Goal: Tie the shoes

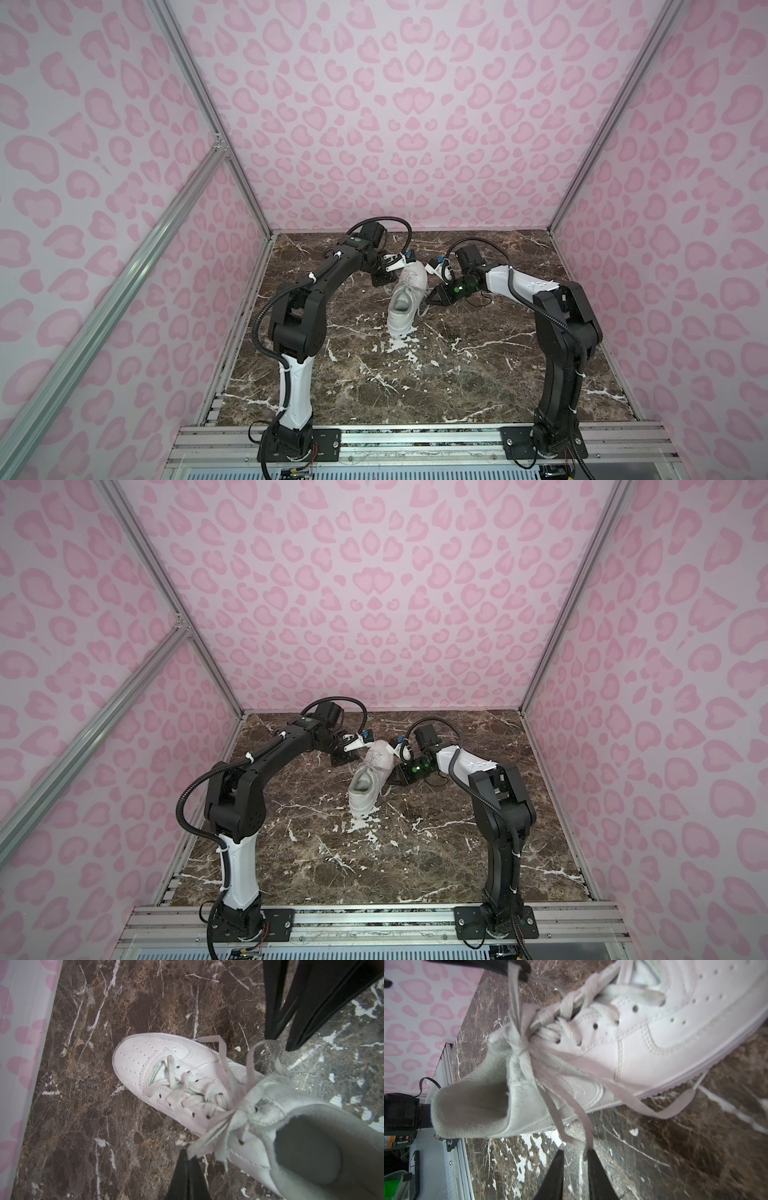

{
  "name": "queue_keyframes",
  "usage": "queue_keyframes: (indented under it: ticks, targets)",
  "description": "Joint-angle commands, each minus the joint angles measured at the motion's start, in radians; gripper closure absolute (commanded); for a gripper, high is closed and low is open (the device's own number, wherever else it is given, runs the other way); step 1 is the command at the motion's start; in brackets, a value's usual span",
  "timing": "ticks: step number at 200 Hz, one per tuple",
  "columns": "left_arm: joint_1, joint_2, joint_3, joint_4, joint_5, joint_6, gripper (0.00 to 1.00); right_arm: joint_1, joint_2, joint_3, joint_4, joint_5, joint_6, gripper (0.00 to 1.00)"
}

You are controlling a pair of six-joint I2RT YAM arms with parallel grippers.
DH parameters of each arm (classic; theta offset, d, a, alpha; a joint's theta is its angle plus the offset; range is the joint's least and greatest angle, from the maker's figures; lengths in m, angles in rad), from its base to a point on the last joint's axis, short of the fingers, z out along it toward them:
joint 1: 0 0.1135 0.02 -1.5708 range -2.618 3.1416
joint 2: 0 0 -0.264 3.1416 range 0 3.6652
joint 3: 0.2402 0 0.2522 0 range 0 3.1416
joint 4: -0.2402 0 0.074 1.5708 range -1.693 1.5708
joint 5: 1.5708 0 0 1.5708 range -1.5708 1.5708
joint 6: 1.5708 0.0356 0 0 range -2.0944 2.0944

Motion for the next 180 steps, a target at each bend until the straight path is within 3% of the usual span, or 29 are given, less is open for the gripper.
queue_keyframes:
  ticks: [1, 128, 180]
  targets:
    - [-0.003, -0.013, -0.009, 0.01, 0.026, 0.008, 0.97, 0.007, 0.032, 0.034, 0.018, -0.01, 0.007, 0.75]
    - [-0.003, -0.016, -0.008, 0.011, 0.023, 0.01, 0.97, 0.002, 0.078, 0.138, -0.008, 0.088, -0.018, 0.66]
    - [-0.004, -0.018, -0.014, 0.007, 0.024, 0.008, 0.97, 0.017, 0.101, 0.157, -0.03, 0.055, -0.036, 0.72]
